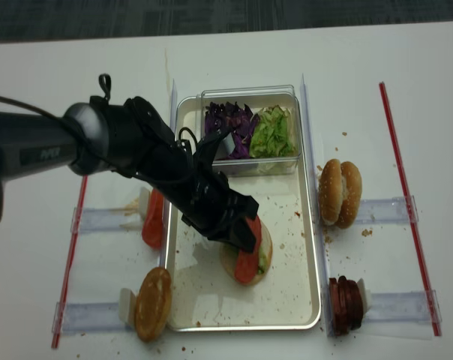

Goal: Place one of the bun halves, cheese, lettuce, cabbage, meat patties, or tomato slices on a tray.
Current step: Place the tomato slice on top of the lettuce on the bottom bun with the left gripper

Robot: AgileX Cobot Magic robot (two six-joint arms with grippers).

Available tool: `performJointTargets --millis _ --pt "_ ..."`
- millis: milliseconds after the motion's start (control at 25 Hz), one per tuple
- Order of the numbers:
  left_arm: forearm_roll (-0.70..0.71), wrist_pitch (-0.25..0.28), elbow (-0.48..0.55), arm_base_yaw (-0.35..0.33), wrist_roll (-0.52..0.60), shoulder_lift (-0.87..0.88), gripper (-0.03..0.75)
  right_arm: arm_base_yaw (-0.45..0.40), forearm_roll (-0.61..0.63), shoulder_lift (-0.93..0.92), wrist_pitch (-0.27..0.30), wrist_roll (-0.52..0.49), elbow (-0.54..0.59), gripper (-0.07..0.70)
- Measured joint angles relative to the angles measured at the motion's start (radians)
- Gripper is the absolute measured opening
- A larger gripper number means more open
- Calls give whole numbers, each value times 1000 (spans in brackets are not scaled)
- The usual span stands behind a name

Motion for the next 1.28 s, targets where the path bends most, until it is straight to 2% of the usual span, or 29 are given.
performJointTargets --millis 240,640,880,1280 --pt "-2 -14 0 0 -9 2 39 0 0 0 0 0 0 590" --pt "-2 -21 0 0 -20 2 185 0 0 0 0 0 0 590" --pt "-2 -26 0 0 -25 2 298 0 0 0 0 0 0 590" --pt "-2 -28 0 0 -27 2 316 0 0 0 0 0 0 590"
